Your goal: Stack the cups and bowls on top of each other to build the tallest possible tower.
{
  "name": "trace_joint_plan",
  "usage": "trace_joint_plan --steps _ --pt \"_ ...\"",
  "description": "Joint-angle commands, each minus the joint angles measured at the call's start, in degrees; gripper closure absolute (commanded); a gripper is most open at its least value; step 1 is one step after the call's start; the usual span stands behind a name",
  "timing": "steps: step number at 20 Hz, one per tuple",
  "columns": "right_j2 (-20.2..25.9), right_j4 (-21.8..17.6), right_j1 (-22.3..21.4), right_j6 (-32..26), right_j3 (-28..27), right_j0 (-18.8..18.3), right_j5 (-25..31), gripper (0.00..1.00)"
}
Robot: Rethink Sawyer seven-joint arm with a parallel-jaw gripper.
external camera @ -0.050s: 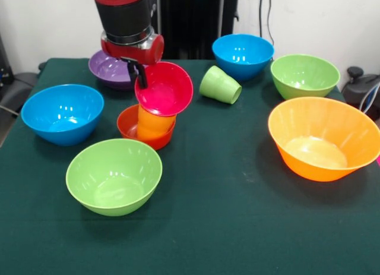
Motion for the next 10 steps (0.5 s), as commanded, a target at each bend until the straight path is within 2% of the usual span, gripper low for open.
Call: trace_joint_plan --steps 1,10 --pt "0.9 -6.7 2.6 -4.2 -4.5 -0.8 -4.6 1.0" --pt "1.5 -7.9 3.0 -5.0 -7.1 -1.5 -2.3 1.0"
